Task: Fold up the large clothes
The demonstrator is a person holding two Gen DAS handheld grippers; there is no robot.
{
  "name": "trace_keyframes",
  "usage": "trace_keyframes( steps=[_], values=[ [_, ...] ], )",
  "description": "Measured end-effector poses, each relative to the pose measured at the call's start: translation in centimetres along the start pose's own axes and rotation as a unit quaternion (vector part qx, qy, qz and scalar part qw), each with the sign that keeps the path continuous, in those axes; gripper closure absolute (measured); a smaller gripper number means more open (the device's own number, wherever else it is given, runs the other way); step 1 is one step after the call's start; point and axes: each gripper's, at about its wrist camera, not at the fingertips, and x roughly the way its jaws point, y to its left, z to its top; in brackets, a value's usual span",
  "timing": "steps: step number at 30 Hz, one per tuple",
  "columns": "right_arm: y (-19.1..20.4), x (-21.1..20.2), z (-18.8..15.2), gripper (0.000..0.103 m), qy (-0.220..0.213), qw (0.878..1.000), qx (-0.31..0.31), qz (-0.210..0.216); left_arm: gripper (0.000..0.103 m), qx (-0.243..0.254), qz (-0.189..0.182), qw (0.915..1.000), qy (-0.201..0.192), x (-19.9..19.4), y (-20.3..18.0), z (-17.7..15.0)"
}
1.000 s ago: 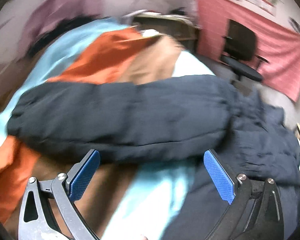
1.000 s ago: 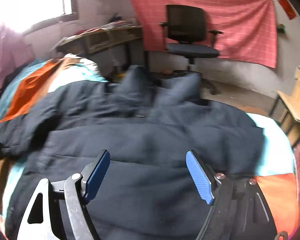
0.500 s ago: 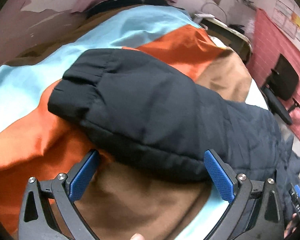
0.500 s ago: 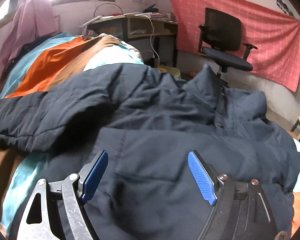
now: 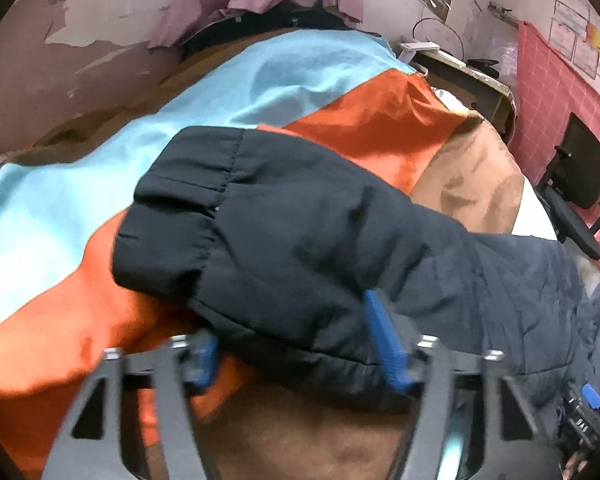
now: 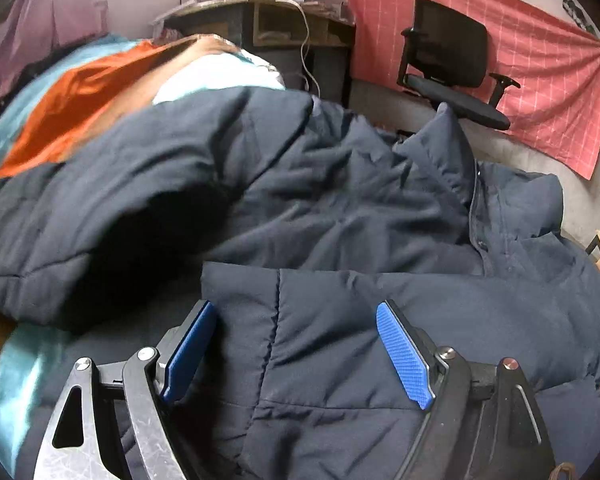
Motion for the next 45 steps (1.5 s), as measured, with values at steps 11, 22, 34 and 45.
trace_keyframes(
  steps=[11, 22, 34, 45],
  values=[
    [-2.1, -4.0, -0.8, 0.015, -0.046, 0.996, 0.037, 0.063, 0.093, 0.057, -0.051, 0.9904, -0.115, -6.6, -3.7, 3.1],
    [-8.1, -12.1, -2.6, 0.015, -0.090, 0.995, 0.032, 0.041, 0.094, 0.146, -0.197, 0.9466, -0.209, -17.0, -14.8, 3.8],
    [-20.0, -19.2, -6.9, 0.015, -0.102, 0.990, 0.087, -0.034, 0.094, 0.254, -0.356, 0.8830, -0.170, -23.3, -29.9, -2.4],
    [-28.7, -21.0, -11.8, 0.015, -0.065, 0.980, 0.180, -0.058, 0.094, 0.375, -0.398, 0.8351, -0.062, -21.1, -41.3, -15.6]
  ],
)
